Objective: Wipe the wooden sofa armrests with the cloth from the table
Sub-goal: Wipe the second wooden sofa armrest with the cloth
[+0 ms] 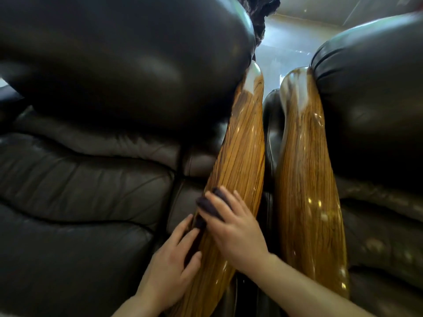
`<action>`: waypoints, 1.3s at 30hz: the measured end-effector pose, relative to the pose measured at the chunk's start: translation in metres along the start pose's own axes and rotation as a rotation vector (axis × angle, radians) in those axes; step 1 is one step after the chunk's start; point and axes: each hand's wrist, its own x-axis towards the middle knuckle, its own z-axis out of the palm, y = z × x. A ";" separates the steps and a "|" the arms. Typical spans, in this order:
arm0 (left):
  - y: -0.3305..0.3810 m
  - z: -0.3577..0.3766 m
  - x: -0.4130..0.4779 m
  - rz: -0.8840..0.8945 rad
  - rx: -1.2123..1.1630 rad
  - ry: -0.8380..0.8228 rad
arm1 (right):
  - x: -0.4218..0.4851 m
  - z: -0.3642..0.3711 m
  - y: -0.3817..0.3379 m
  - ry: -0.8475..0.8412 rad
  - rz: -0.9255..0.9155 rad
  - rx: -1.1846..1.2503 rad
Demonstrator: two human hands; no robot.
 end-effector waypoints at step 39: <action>0.009 0.053 -0.093 -0.257 0.131 -0.044 | -0.076 0.025 -0.040 0.047 0.079 -0.033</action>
